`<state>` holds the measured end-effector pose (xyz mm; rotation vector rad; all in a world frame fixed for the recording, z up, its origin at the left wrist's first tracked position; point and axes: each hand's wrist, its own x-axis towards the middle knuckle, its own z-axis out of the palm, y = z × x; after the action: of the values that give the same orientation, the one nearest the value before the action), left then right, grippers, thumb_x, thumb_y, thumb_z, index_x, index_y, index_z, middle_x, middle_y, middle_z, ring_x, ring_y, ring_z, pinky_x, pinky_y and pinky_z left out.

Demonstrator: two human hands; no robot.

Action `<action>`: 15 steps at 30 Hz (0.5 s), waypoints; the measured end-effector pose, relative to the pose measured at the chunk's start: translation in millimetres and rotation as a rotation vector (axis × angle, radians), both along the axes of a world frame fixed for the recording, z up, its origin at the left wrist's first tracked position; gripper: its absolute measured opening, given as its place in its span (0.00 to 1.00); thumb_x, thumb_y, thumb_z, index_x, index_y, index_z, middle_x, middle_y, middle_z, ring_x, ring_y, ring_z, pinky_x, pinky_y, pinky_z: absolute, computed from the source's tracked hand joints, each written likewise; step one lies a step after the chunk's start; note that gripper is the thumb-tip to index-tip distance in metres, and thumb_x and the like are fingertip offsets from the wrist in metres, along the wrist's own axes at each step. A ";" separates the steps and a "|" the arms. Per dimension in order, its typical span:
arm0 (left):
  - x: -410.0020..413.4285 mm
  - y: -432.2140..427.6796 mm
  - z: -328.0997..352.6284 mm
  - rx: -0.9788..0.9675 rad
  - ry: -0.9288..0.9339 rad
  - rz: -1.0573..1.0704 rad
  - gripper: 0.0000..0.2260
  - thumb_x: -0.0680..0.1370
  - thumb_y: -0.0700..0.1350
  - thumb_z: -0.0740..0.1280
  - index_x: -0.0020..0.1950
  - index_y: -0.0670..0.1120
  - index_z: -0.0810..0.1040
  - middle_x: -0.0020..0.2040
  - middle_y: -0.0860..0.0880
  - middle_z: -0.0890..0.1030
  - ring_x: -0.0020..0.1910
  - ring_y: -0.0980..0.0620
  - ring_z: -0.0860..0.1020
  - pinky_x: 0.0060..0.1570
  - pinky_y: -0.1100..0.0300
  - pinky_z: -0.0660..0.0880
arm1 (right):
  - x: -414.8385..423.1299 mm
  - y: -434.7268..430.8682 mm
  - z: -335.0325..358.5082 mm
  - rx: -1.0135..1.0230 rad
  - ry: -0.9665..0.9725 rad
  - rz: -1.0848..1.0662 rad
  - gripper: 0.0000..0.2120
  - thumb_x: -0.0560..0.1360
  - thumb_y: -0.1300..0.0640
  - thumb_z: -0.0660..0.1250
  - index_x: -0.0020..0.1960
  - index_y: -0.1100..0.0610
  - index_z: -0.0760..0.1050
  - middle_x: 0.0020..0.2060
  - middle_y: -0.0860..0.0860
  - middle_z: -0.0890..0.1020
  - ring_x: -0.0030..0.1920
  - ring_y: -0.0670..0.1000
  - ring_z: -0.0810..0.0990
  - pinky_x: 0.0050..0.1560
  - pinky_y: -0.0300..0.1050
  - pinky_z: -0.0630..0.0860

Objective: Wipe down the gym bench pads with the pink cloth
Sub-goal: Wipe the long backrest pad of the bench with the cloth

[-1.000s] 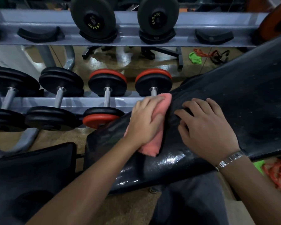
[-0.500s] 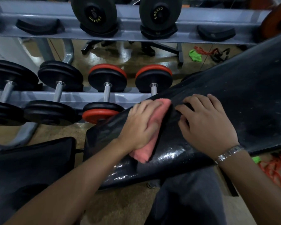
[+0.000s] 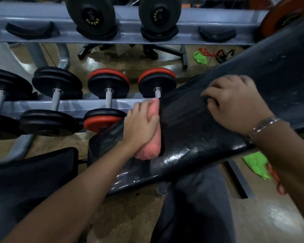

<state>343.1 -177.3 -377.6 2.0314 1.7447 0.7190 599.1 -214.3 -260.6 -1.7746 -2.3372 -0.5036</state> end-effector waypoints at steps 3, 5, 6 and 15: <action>30.8 -2.4 17.4 -0.104 -0.029 0.155 0.25 0.81 0.56 0.55 0.77 0.51 0.67 0.71 0.45 0.72 0.67 0.37 0.70 0.67 0.42 0.66 | 16.9 -0.2 -1.0 0.037 -0.037 -0.031 0.17 0.79 0.51 0.59 0.60 0.53 0.83 0.58 0.56 0.82 0.61 0.63 0.78 0.67 0.65 0.67; 38.4 -26.3 18.6 0.059 -0.074 -0.031 0.27 0.78 0.56 0.54 0.77 0.52 0.69 0.69 0.48 0.73 0.64 0.41 0.71 0.66 0.44 0.68 | 19.2 -1.8 -7.1 0.082 -0.073 -0.012 0.17 0.80 0.50 0.59 0.60 0.53 0.82 0.58 0.56 0.82 0.60 0.62 0.78 0.68 0.64 0.66; 33.8 -38.3 14.7 0.137 -0.100 -0.171 0.28 0.77 0.55 0.56 0.76 0.52 0.70 0.69 0.49 0.73 0.63 0.43 0.71 0.65 0.45 0.68 | 18.3 -2.4 -10.0 0.104 -0.084 -0.008 0.16 0.80 0.51 0.59 0.60 0.54 0.82 0.58 0.55 0.82 0.60 0.62 0.78 0.69 0.64 0.66; 27.6 -21.2 8.3 0.057 -0.094 0.061 0.30 0.75 0.57 0.53 0.75 0.51 0.71 0.66 0.46 0.75 0.63 0.40 0.73 0.66 0.44 0.69 | 20.6 -3.7 -16.2 0.158 -0.062 -0.004 0.14 0.80 0.52 0.60 0.58 0.54 0.82 0.56 0.54 0.82 0.60 0.61 0.79 0.70 0.66 0.67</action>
<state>370.7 -198.6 -369.3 1.9550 1.7577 0.8779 619.7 -218.0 -276.8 -1.7154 -2.2642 -0.7321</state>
